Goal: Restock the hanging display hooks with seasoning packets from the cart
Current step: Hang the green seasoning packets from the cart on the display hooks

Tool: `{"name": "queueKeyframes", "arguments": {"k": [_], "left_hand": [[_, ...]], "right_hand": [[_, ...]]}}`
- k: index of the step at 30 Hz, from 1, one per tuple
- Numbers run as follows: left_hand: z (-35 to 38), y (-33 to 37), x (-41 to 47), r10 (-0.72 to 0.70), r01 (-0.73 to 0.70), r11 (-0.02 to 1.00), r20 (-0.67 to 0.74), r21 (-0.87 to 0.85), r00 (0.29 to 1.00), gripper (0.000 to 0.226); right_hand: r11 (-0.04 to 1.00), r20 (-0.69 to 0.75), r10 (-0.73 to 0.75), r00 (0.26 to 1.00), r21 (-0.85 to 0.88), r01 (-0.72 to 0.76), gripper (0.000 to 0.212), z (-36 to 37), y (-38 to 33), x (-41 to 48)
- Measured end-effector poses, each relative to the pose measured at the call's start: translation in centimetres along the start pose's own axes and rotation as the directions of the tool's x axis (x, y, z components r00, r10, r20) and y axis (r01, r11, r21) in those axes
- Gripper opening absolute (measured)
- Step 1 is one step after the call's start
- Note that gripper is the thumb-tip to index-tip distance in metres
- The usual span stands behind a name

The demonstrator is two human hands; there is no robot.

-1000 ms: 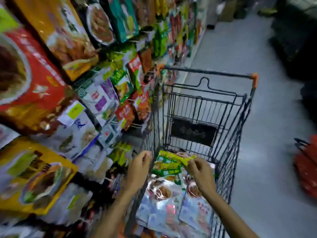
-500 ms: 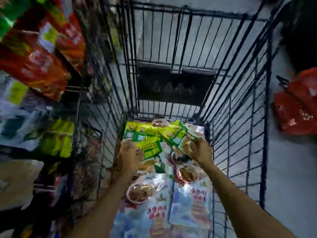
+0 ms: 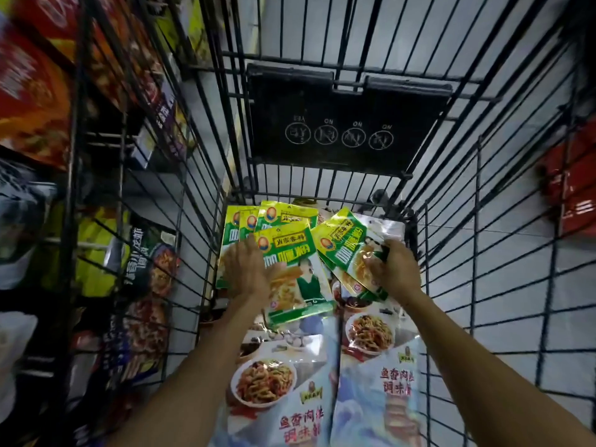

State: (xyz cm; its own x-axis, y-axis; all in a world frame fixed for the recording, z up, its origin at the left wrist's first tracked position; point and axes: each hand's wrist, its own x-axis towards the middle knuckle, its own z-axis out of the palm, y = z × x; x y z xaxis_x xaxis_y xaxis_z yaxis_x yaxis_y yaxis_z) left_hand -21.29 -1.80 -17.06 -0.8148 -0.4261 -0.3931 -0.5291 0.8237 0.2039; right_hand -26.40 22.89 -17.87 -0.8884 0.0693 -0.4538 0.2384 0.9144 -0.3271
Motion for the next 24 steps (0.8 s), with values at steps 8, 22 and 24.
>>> {"name": "queueKeyframes", "arguments": {"k": [8, 22, 24], "left_hand": [[0.1, 0.1, -3.3, -0.127, 0.123, 0.98, -0.018, -0.154, 0.992, 0.103], [-1.8, -0.5, -1.2, -0.193, 0.204, 0.811, 0.079, -0.548, 0.978, 0.063], [-2.0, -0.5, -0.9, -0.184, 0.234, 0.757, 0.144, -0.61, 0.972, 0.06]], "right_hand": [[0.992, -0.1, 0.089, 0.991, -0.083, -0.098, 0.056, -0.4, -0.8, -0.3], [0.974, -0.071, 0.21, 0.975, -0.068, -0.215, 0.046, -3.9, -3.5, -1.6], [0.98, -0.019, 0.199, 0.98, -0.024, -0.199, 0.037, -4.6, -3.6, -1.9]]}}
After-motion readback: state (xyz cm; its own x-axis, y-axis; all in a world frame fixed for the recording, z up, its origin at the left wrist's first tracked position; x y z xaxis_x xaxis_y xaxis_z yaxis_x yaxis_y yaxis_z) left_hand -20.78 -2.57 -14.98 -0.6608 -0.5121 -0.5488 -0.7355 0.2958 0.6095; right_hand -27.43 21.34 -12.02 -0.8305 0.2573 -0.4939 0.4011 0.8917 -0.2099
